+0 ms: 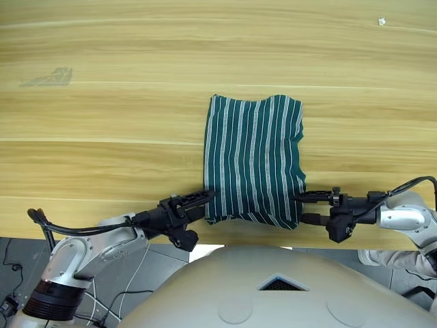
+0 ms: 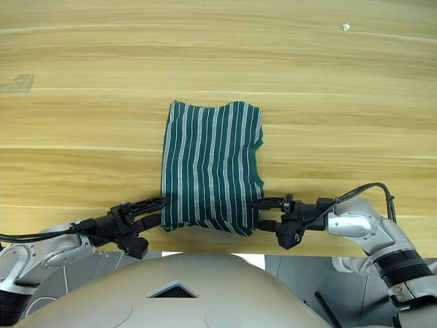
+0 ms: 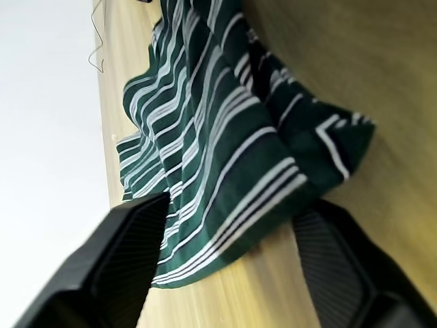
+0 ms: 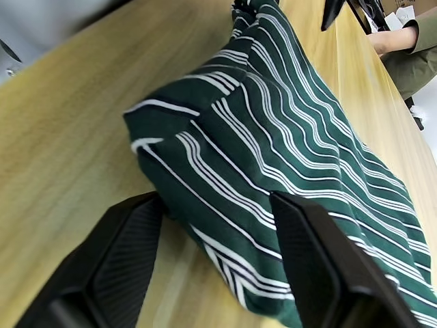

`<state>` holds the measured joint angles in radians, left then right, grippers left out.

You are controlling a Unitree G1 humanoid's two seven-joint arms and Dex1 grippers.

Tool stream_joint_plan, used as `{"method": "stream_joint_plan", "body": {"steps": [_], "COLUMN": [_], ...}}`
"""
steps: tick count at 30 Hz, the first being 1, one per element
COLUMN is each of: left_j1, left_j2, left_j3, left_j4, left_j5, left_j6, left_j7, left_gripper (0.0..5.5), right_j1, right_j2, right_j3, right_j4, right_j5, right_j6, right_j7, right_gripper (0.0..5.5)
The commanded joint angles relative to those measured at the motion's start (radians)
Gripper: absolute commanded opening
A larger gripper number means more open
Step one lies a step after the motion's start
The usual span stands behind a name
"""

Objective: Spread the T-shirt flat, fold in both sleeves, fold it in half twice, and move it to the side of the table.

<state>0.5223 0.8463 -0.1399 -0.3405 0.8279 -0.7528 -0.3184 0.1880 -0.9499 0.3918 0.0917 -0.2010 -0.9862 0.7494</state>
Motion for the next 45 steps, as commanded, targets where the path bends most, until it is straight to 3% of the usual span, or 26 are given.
{"method": "stream_joint_plan", "body": {"steps": [1,15,20,26,28,39,45], "left_j1": [-0.031,-0.005,0.014,0.126,0.186,0.376,0.189], "left_j2": [0.008,0.005,0.019,0.083,0.134,0.240,0.227], "left_j3": [-0.025,-0.157,-0.121,0.005,0.078,0.258,0.234], "left_j4": [0.045,0.005,-0.001,-0.105,-0.141,-0.500,-0.452], "left_j5": [0.047,0.039,-0.042,-0.485,-0.557,-0.968,-1.100], "left_j6": [0.017,0.049,0.086,0.341,0.437,0.763,0.874], "left_j7": [-0.013,-0.078,-0.092,-0.304,-0.390,-0.724,-0.767], "left_gripper": [2.53,0.19,0.00,0.00,0.00,0.00,0.00], "right_j1": [-0.029,-0.007,0.010,-0.017,-0.035,0.044,-0.016], "right_j2": [0.015,0.028,0.015,-0.121,-0.169,-0.193,-0.131], "right_j3": [0.021,0.078,0.090,-0.023,-0.068,-0.185,-0.201], "right_j4": [0.017,-0.038,-0.082,-0.306,-0.314,-0.522,-0.501], "right_j5": [-0.059,-0.022,0.076,0.596,0.661,0.797,0.780], "right_j6": [0.055,0.118,0.209,0.704,0.807,1.030,1.091], "right_j7": [0.026,0.056,0.112,0.338,0.410,0.557,0.578], "right_gripper": [2.66,0.08,0.04,0.04,0.04,0.04,0.04]}}
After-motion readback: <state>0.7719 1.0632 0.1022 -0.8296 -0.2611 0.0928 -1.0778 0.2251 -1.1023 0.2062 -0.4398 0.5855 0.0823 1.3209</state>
